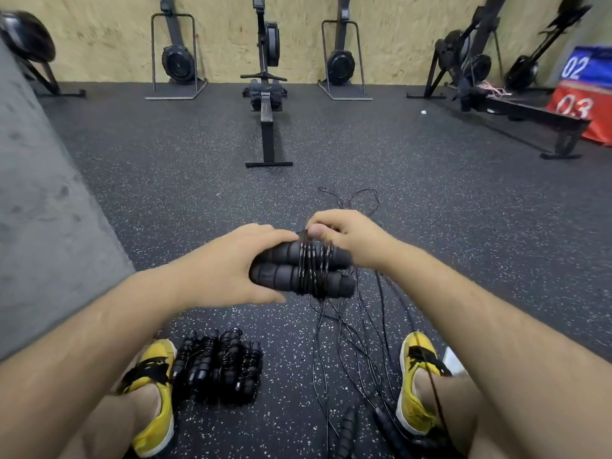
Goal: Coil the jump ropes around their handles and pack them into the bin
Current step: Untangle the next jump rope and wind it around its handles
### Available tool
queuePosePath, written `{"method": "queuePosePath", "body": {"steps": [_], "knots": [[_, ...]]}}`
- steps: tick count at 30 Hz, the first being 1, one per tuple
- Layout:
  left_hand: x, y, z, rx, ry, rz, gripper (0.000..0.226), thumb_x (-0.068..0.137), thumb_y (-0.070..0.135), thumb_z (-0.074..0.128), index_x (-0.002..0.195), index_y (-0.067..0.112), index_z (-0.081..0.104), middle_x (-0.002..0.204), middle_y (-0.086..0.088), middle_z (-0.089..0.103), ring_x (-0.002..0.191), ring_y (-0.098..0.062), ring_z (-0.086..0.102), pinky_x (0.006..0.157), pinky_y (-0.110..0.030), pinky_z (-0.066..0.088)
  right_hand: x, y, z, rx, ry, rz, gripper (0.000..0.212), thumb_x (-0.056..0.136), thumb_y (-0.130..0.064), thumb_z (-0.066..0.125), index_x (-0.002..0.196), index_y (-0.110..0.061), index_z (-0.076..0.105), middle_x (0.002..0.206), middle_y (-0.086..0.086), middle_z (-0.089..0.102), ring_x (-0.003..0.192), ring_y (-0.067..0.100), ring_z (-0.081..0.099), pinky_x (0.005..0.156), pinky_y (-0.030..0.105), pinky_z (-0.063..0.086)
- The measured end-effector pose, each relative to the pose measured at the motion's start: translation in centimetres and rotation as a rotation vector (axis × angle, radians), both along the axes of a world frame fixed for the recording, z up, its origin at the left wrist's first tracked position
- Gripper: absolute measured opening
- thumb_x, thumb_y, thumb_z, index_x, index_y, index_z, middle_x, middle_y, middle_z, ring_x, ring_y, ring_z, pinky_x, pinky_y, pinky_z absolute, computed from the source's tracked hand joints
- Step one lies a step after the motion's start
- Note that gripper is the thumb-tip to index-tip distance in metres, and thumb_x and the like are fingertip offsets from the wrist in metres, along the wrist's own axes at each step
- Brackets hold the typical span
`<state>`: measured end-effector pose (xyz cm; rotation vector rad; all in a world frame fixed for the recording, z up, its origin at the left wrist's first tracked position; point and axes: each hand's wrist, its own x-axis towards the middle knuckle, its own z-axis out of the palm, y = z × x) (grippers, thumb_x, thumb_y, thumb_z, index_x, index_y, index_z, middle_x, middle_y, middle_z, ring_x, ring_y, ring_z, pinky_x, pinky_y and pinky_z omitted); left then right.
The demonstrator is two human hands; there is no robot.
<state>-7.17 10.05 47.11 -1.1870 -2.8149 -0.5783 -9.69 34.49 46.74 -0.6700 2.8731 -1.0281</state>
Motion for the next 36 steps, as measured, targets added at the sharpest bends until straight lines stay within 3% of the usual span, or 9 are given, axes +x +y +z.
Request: {"method": "queuePosePath", "body": {"steps": [4,10,18,22,26,29,31,33,36], "knots": [[-0.1,0.2,1.1,0.246,-0.005,0.145,0.051,0.071,0.033,0.089,0.114,0.029,0.062,0.101,0.015,0.064,0.098,-0.001,0.061,0.085,-0.023,0.049,1.1,-2.5,-2.9,0.063,-0.111,0.013,0.021,0.101,-0.01,0.046,0.092,-0.02,0.061,0.084,-0.004,0.062,0.079,0.013,0.06,0.074,0.034,0.054],[-3.7,-1.2,-1.1,-0.115,0.322,0.438,0.042,0.075,0.046,0.076,0.106,0.026,0.055,0.095,0.006,0.054,0.097,-0.024,0.053,0.077,-0.041,0.051,5.8,-5.9,-4.9,0.25,-0.178,0.021,0.021,0.108,-0.029,0.034,0.105,-0.01,0.043,0.094,0.008,0.058,0.073,0.022,0.052,0.065,0.033,0.034],[-4.0,-0.6,-3.8,-0.279,0.393,0.296,0.047,0.072,0.039,0.08,0.111,0.024,0.059,0.094,0.003,0.056,0.092,-0.026,0.055,0.068,-0.036,0.045,6.0,-3.9,0.6,0.547,0.339,-0.003,0.023,0.105,-0.04,0.038,0.099,-0.022,0.051,0.095,-0.003,0.06,0.089,0.028,0.063,0.065,0.035,0.041],[-2.5,0.1,-3.6,-0.251,0.224,0.1,0.045,0.074,0.039,0.077,0.113,0.025,0.059,0.093,0.008,0.051,0.093,-0.019,0.049,0.075,-0.036,0.046,3.4,-2.7,1.9,0.566,0.5,0.077,0.03,0.099,-0.053,0.044,0.106,-0.032,0.064,0.104,-0.008,0.063,0.098,0.018,0.063,0.073,0.034,0.048],[0.1,1.0,-1.1,-0.055,0.026,-0.038,0.037,0.075,0.044,0.077,0.098,0.025,0.056,0.087,0.014,0.051,0.088,-0.008,0.047,0.079,-0.029,0.043,0.7,-0.1,1.8,0.305,0.305,0.037,0.034,0.089,-0.061,0.051,0.094,-0.033,0.068,0.091,-0.013,0.064,0.088,0.008,0.06,0.077,0.034,0.049],[1.6,1.4,0.8,0.156,-0.12,0.055,0.044,0.072,0.033,0.085,0.108,0.025,0.061,0.096,0.014,0.061,0.094,-0.003,0.057,0.081,-0.019,0.046,-0.1,0.6,0.2,0.042,0.037,-0.005,0.014,0.097,-0.032,0.056,0.088,-0.027,0.065,0.086,-0.008,0.07,0.083,0.012,0.064,0.079,0.036,0.053],[1.5,1.5,1.3,0.297,-0.137,0.137,0.046,0.072,0.022,0.086,0.111,0.027,0.062,0.1,0.015,0.066,0.095,-0.001,0.062,0.079,-0.014,0.047,0.5,-0.5,-1.6,0.139,-0.099,0.013,0.016,0.098,-0.011,0.052,0.091,-0.017,0.065,0.093,0.005,0.07,0.085,0.02,0.065,0.078,0.037,0.054],[0.4,1.5,1.1,0.311,-0.021,0.218,0.035,0.071,0.023,0.082,0.1,0.026,0.063,0.093,0.011,0.066,0.088,-0.005,0.063,0.076,-0.022,0.05,1.8,-2.4,-3.6,0.26,-0.092,0.011,0.019,0.104,-0.013,0.04,0.108,-0.008,0.058,0.102,0.012,0.066,0.088,0.024,0.063,0.08,0.037,0.052],[-1.9,0.8,-0.3,0.037,0.302,0.386,0.029,0.071,0.027,0.072,0.094,0.022,0.057,0.089,0.004,0.059,0.087,-0.021,0.055,0.072,-0.038,0.049,5.2,-5.4,-5.2,0.211,-0.143,0.019,0.022,0.107,-0.025,0.035,0.115,-0.01,0.048,0.098,0.003,0.061,0.09,0.025,0.061,0.08,0.038,0.049]]}}
